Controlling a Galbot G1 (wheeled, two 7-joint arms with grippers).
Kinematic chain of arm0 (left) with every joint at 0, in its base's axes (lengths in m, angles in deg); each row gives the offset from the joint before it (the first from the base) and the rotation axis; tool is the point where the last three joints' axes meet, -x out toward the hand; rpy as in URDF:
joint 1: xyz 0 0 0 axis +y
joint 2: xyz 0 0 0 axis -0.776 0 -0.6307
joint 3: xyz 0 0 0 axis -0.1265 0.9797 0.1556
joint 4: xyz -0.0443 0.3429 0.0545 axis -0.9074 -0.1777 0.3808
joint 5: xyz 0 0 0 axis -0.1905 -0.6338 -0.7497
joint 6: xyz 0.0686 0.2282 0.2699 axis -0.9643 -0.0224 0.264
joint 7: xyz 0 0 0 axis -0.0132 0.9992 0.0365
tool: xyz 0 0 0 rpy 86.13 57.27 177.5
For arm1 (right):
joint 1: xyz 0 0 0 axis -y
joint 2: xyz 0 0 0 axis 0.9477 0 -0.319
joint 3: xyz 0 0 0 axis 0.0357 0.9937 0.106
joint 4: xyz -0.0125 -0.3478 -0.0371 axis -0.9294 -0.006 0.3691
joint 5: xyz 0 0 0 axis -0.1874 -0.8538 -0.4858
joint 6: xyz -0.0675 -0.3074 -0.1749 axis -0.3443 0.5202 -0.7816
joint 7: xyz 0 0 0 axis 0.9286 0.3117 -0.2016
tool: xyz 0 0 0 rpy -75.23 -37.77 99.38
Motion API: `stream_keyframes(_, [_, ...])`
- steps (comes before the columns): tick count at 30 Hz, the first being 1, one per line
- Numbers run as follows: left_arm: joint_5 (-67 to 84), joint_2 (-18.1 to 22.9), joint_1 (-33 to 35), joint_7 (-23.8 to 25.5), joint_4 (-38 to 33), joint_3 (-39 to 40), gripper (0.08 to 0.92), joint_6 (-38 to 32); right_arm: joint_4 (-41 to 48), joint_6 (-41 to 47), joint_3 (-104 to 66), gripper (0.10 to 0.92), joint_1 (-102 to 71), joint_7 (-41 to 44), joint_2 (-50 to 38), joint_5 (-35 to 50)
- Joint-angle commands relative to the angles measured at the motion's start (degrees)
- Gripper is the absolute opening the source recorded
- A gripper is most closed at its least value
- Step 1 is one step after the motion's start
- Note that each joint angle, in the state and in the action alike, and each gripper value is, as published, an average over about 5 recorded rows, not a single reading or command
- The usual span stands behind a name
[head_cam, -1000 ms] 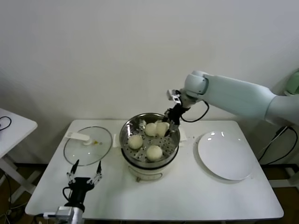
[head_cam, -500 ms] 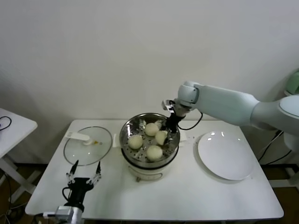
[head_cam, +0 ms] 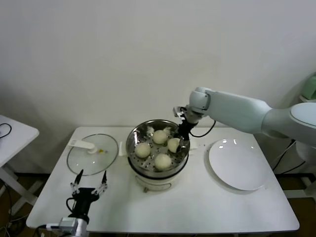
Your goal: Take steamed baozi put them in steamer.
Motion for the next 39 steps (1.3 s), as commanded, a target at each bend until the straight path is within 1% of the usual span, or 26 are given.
stream_keyframes(1, [0.0,0.0,0.1,0.0,-0.1,0.0,0.823,0.0,1.0,-0.2,0.2,0.634,-0.6,0.0,0.3,-0.9])
stream_keyframes(7, [0.0,0.0,0.1,0.0,-0.1,0.0,0.823,0.0,1.2,-0.6,0.0,0.645,-0.9,-0.2,0.3,-1.3])
stream_keyframes(10, [0.0,0.0,0.1,0.0,-0.1,0.0,0.823,0.0,1.4,-0.7,-0.2,0.700,-0.9,-0.1,0.4,-1.3])
stream_keyframes(13, [0.0,0.0,0.1,0.0,-0.1,0.0,0.823,0.1,1.4,-0.8,-0.4,0.778,-0.7,0.2,0.5,-1.2])
stream_keyframes(16, [0.0,0.0,0.0,0.0,-0.1,0.1,0.823,0.1,1.4,-0.8,-0.6,0.816,-0.3,0.5,0.6,-1.1])
stream_keyframes(22, [-0.1,0.0,-0.1,0.0,0.0,0.2,0.823,0.1,0.5,-1.1,-1.2,0.822,1.4,1.1,0.4,0.1])
stream_keyframes(28, [-0.1,0.0,-0.3,0.0,0.0,0.2,0.823,0.1,-2.4,-1.8,-2.1,0.823,4.3,0.6,-1.7,1.8])
stream_keyframes(33, [0.0,0.1,-0.6,-0.1,-0.1,0.1,0.823,0.2,-5.8,-3.3,-5.7,0.823,4.8,-3.4,-5.7,1.9])
stream_keyframes(39, [0.3,0.3,-1.1,-0.2,-0.1,0.0,0.823,0.2,-11.3,-2.8,-11.1,0.823,3.2,-8.4,-13.3,2.5])
